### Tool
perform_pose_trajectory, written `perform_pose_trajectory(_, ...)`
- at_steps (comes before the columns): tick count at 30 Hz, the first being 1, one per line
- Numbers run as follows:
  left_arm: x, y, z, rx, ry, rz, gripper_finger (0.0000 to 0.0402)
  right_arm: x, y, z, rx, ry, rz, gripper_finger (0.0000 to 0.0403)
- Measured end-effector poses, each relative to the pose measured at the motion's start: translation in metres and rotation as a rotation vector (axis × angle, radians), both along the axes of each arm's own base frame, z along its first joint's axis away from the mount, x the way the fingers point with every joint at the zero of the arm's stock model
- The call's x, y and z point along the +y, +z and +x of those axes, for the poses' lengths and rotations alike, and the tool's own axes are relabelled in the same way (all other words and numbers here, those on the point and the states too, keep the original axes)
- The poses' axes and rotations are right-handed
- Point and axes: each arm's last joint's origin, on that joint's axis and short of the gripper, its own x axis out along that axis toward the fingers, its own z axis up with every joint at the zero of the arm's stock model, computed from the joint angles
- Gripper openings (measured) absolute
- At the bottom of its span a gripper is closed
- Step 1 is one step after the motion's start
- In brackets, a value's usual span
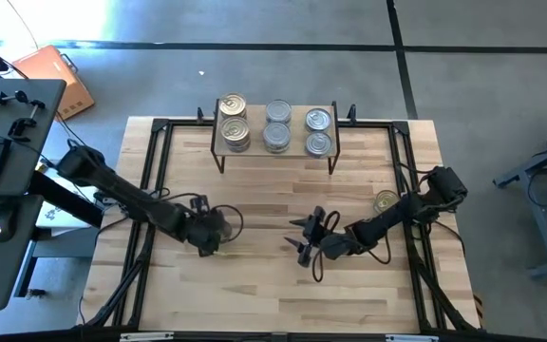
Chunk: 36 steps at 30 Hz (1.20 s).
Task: Stack canned seafood by type on shelf
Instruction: Stack the left green tuna can on top of the green tuna can on the shelf
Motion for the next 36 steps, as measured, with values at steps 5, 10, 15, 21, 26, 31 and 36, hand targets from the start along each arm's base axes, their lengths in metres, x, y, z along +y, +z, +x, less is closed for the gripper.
perform_pose_trajectory(5,-0.004,-0.024,0.012,-0.11,-0.094,-0.047,0.0071,0.002,0.003,0.001,-0.022,0.037,-0.012,0.0239)
perform_pose_trajectory(10,-0.008,-0.037,0.038,-0.308,-0.185,-0.102,0.0071,0.003,0.005,0.002,-0.036,0.044,-0.017,0.0239)
perform_pose_trajectory(15,-0.01,-0.04,0.072,-0.536,-0.371,-0.152,0.0071,0.004,0.007,0.002,-0.051,0.053,-0.014,0.0239)
perform_pose_trajectory(21,-0.009,-0.027,0.094,-0.599,-0.482,-0.107,0.0071,0.004,0.007,0.002,-0.066,0.04,0.023,0.0239)
perform_pose_trajectory(26,-0.009,-0.013,0.088,-0.535,-0.477,-0.08,0.0071,0.004,0.007,0.003,-0.073,0.036,0.037,0.0239)
perform_pose_trajectory(31,-0.003,-0.016,0.074,-0.492,-0.37,-0.122,0.0071,0.004,0.008,0.003,-0.078,0.036,0.039,0.0239)
perform_pose_trajectory(36,0.003,-0.029,0.065,-0.539,-0.261,-0.243,0.0079,0.004,0.008,0.003,-0.082,0.037,0.037,0.0239)
